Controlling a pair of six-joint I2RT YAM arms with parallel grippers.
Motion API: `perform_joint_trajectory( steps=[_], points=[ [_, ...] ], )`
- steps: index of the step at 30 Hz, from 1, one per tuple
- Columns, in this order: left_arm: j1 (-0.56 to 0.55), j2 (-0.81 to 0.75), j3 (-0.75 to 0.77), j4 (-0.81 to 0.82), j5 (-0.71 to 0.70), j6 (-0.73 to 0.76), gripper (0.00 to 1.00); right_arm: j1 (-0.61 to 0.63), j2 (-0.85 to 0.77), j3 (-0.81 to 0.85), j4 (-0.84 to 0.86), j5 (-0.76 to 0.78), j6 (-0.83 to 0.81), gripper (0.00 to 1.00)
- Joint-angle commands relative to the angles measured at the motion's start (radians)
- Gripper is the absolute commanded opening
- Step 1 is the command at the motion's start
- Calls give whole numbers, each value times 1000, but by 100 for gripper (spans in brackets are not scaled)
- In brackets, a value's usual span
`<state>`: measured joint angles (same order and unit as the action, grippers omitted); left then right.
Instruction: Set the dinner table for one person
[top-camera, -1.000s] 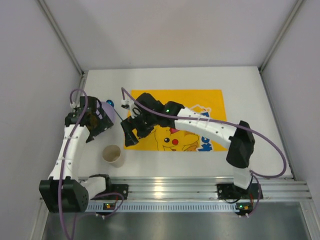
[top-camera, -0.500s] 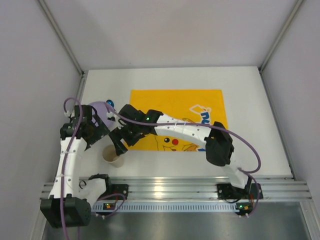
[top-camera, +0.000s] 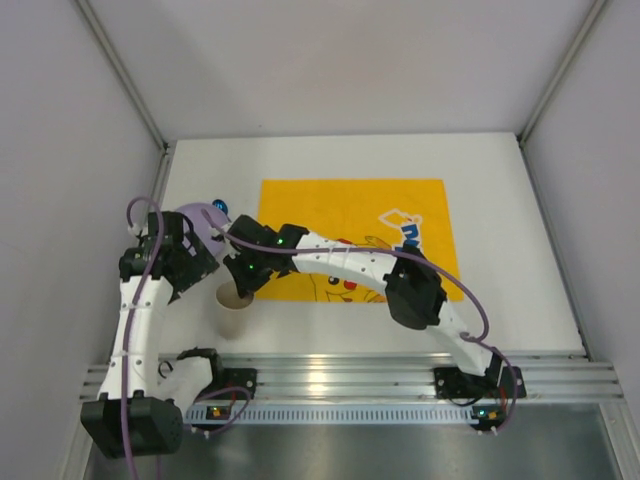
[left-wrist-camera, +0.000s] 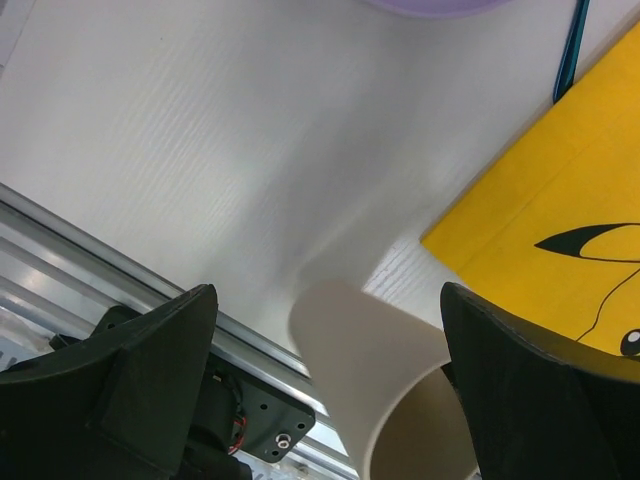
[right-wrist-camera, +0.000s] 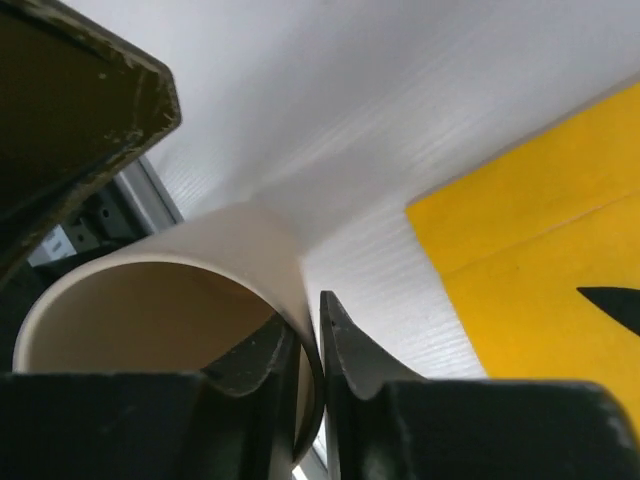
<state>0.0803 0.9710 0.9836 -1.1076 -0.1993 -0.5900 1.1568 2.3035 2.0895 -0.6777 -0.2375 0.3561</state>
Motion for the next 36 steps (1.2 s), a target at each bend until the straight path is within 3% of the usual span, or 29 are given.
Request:
perform_joint_trajectory(
  steps=[1,4,7,12,16,20,26,31,36],
  points=[
    [7,-6,33,-11,-5,22,99,7,-64,76,-2,85,-17,9],
    [7,-2,30,2,-2,24,99,-19,-134,89,-62,174,-34,0],
    [6,-5,23,26,11,22,98,-104,-235,55,-112,234,-17,0],
    [6,-14,1,81,1,-7,99,-408,-392,-80,-166,309,-19,0],
    [6,-15,-46,164,20,-50,98,-639,-414,-118,-209,380,-75,0],
    [7,-14,-121,265,-17,-142,98,-898,-411,-173,-195,290,-7,0],
    [9,0,-183,377,-35,-93,98,-1009,-297,-85,-227,357,23,0],
    [12,50,-209,480,-12,-108,98,-1017,-210,13,-261,405,27,0],
    [27,109,-207,551,1,-137,98,-1016,-138,6,-287,509,27,0]
  ],
)
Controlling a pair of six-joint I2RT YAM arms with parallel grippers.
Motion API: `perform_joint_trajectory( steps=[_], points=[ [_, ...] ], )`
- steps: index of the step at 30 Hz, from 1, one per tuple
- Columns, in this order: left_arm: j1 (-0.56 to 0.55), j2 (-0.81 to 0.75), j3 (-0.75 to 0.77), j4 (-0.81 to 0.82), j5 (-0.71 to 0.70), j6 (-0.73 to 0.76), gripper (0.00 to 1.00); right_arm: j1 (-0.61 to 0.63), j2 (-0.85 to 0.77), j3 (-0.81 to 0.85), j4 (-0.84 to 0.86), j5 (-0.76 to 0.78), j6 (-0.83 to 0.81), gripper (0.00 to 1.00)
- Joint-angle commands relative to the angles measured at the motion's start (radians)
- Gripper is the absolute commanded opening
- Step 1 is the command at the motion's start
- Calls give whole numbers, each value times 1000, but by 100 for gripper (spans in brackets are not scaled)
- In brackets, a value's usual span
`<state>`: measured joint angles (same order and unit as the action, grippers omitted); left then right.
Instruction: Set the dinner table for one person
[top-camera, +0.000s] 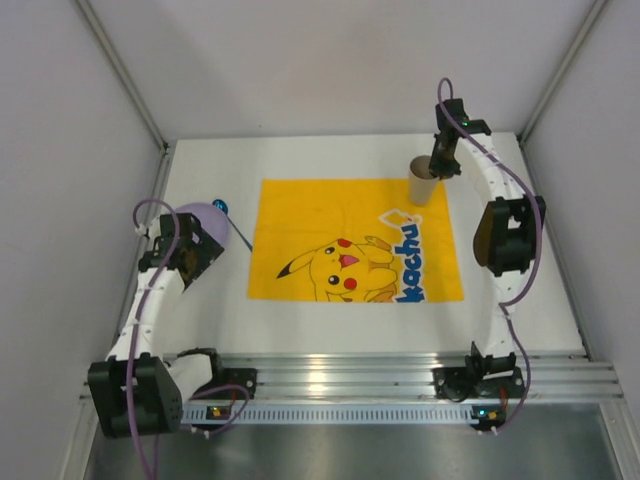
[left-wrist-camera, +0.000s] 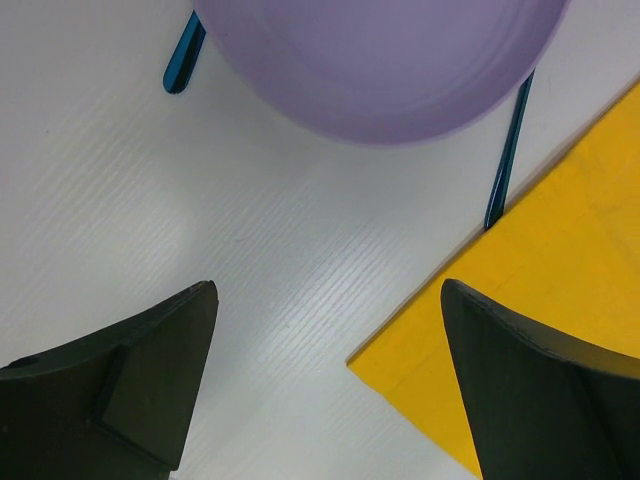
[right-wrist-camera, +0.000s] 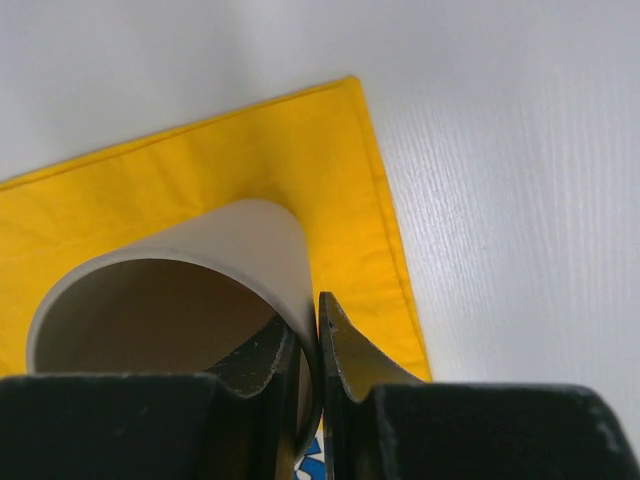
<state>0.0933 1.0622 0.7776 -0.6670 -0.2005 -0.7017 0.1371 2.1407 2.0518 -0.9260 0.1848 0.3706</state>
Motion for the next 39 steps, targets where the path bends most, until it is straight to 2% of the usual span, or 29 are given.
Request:
perform_joint_trajectory(
  steps=[1,5,7,8,10,11,13,14,17,21,28,33,39],
  points=[
    [16,24,5,127,0,-27,99,9,31,38,-39,105,5,0],
    [19,58,28,129,-25,-27,98,19,61,25,-42,142,-2,0],
    [22,68,43,116,-59,-27,98,19,61,10,-40,134,8,7],
    [23,74,45,104,-75,-28,99,22,52,2,-36,128,10,20],
    [25,79,48,92,-120,-50,98,25,44,-24,-24,120,16,41],
    [23,87,46,89,-129,-58,98,24,27,-31,-20,117,17,57],
    [28,96,45,87,-145,-80,98,27,12,-41,-31,108,27,68],
    [28,107,46,89,-151,-85,98,25,-7,-39,-39,104,28,87],
    [34,145,75,83,-178,-97,98,29,-74,-53,-80,67,54,98],
    [60,197,106,96,-194,-123,98,64,-241,-171,-48,42,65,100],
    [131,314,68,234,-108,-151,93,98,-520,-341,-62,48,56,100],
    [137,390,14,340,-106,-148,89,102,-631,-412,-66,5,56,100],
    [135,489,17,434,-91,-150,87,102,-719,-515,-66,18,45,100]
  ],
)
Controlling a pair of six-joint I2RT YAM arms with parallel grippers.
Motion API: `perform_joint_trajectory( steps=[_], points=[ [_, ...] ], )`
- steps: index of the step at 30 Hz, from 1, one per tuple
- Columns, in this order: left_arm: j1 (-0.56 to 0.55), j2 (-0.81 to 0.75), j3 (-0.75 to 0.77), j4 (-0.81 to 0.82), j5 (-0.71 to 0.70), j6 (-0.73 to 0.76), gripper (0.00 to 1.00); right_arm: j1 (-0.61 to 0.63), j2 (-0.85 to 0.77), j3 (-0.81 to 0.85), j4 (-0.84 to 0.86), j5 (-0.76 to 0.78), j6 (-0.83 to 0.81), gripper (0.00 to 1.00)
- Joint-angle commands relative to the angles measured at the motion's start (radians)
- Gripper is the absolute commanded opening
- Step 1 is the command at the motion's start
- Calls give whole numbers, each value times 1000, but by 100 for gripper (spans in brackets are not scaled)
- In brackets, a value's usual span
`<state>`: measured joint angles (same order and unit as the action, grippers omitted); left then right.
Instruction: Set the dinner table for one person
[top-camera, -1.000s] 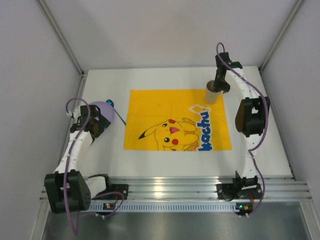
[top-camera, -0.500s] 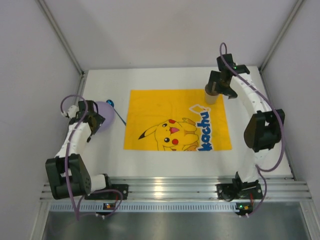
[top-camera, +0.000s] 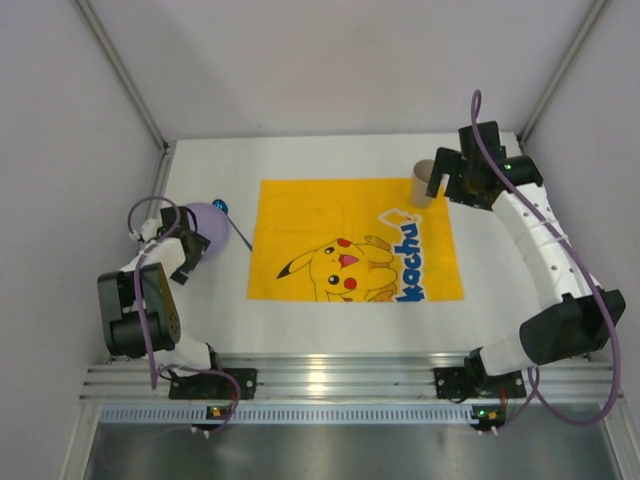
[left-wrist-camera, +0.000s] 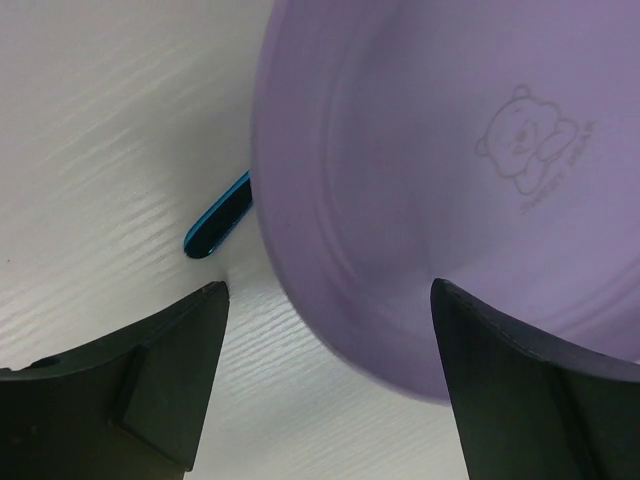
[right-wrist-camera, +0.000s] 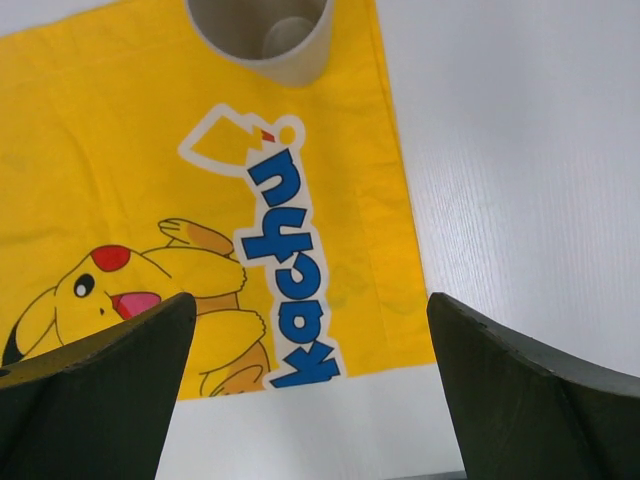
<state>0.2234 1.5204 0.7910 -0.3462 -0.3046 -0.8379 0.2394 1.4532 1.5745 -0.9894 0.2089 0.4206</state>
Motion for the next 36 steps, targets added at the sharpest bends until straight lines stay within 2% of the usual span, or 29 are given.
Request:
perform_joint_trajectory(
  steps=[1,4,5,6,9,10,12,15,20,24,28,33,36],
  points=[
    [7,40,5,119,10,-15,87,1,-43,-45,-3,-6,-5,100],
    [8,73,19,145,-2,-13,82,3,-56,-65,-3,-8,-6,100],
    [11,96,27,145,-4,-12,75,1,-57,-67,-2,-15,-8,100],
    [17,110,40,148,5,-6,60,3,-59,-65,0,-20,-11,100],
    [28,147,56,157,34,5,32,23,-56,-47,14,-43,-29,100],
    [33,153,57,165,45,11,11,50,-45,-38,30,-55,-40,100],
    [39,175,68,161,55,22,0,119,-28,-2,66,-89,-74,100],
    [48,179,92,132,68,65,0,234,36,89,81,-88,-100,100],
    [47,57,152,53,82,154,0,322,156,203,67,-89,-89,100],
    [48,-46,220,-13,116,152,0,324,142,165,78,-79,-85,100],
    [42,-85,272,-65,228,94,0,324,92,105,80,-40,-83,100],
    [14,-106,235,-4,335,46,0,325,9,39,54,-36,-69,100],
    [-45,-103,208,38,412,43,0,324,-52,-2,40,-17,-66,100]
  ],
)
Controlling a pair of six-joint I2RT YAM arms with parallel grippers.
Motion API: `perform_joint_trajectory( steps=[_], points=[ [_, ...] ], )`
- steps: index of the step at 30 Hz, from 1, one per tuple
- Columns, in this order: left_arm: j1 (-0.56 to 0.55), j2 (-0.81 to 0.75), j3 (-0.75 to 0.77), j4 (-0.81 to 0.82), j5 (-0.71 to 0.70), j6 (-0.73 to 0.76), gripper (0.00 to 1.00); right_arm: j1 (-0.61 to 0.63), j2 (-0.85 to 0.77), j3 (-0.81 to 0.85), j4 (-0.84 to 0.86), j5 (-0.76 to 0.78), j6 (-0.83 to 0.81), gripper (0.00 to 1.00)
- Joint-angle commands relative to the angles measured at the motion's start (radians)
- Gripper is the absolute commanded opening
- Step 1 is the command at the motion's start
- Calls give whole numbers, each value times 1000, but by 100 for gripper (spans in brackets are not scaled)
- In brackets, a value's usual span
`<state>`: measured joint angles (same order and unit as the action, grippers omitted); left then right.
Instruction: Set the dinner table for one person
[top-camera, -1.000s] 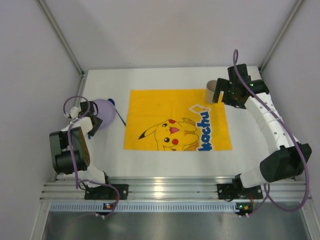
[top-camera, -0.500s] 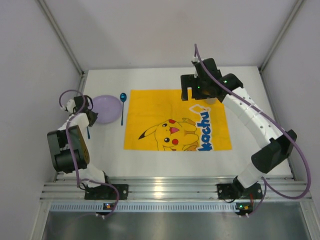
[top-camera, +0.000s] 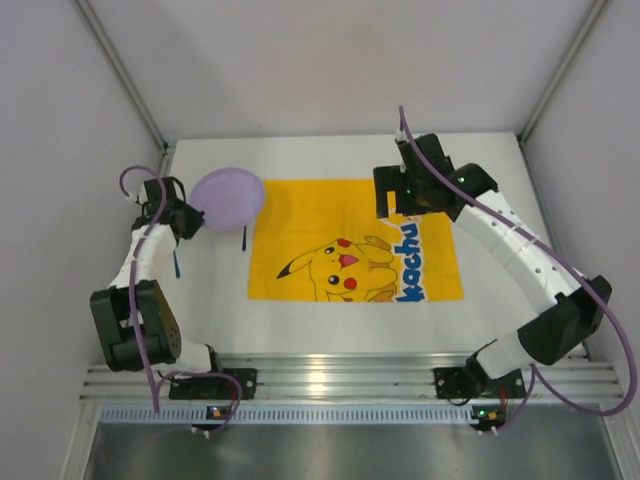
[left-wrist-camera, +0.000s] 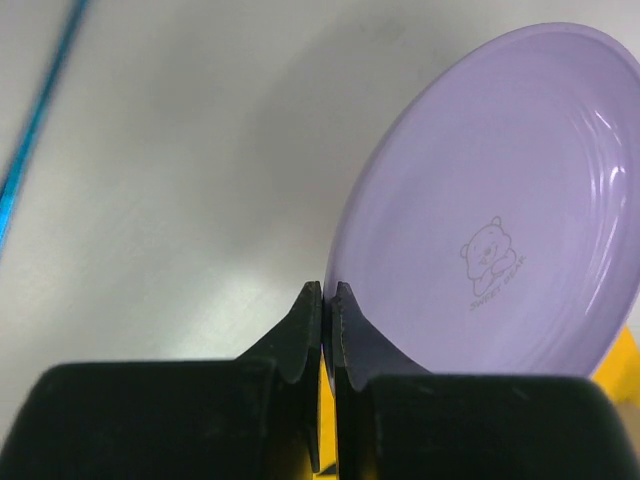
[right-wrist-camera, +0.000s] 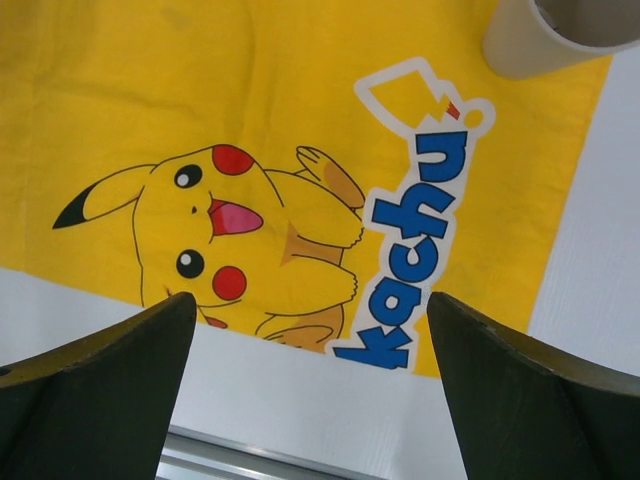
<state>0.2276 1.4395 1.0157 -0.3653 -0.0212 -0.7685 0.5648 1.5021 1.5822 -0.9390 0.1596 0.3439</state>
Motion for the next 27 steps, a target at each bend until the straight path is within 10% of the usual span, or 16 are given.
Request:
perform_joint_trajectory(
  steps=[1,10,27],
  points=[
    [-109,-18,-13,55,126,-23,0,-2,-120,-39,-15,49,15,100],
    [-580,180,158,-24,-19,-72,0,-5,-391,-295,-30,80,79,100],
    [-830,398,190,2,-65,-97,0,-6,-606,-421,-181,101,83,100]
  ],
)
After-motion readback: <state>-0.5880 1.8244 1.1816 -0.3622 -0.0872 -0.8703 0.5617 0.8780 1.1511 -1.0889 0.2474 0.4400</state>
